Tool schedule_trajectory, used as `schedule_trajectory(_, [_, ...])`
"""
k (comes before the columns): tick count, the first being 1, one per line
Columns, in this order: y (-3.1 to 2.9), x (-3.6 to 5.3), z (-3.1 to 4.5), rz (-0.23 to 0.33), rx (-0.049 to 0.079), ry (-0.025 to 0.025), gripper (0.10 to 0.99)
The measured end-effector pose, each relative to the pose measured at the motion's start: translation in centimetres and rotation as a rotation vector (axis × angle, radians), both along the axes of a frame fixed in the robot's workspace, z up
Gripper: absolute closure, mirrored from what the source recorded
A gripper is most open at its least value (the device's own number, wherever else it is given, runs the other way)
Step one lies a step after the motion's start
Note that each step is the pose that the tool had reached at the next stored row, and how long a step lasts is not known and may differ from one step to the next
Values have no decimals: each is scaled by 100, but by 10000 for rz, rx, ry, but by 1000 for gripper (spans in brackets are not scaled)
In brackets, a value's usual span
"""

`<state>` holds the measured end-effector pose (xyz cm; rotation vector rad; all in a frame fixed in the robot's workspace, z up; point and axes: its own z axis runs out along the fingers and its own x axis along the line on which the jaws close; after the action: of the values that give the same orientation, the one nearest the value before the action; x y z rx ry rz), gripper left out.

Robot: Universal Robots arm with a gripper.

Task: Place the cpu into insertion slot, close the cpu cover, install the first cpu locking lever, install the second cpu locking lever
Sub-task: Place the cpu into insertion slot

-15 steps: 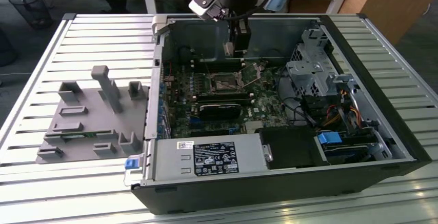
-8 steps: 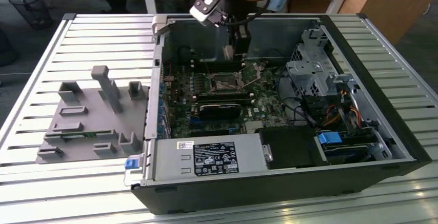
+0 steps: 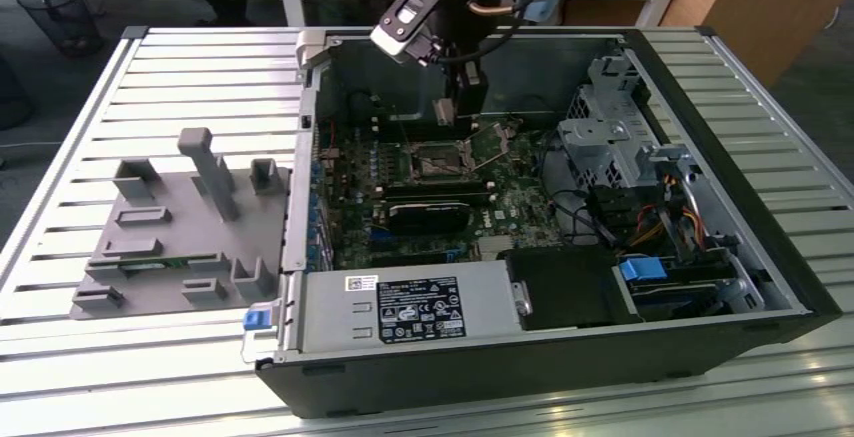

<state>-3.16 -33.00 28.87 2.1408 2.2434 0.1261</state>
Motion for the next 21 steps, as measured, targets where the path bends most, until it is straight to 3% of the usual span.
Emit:
schedule_trajectory(16, [38, -1, -255, -164, -19, 0, 545])
schedule_trajectory(21, [47, -38, -321, -192, -19, 0, 545])
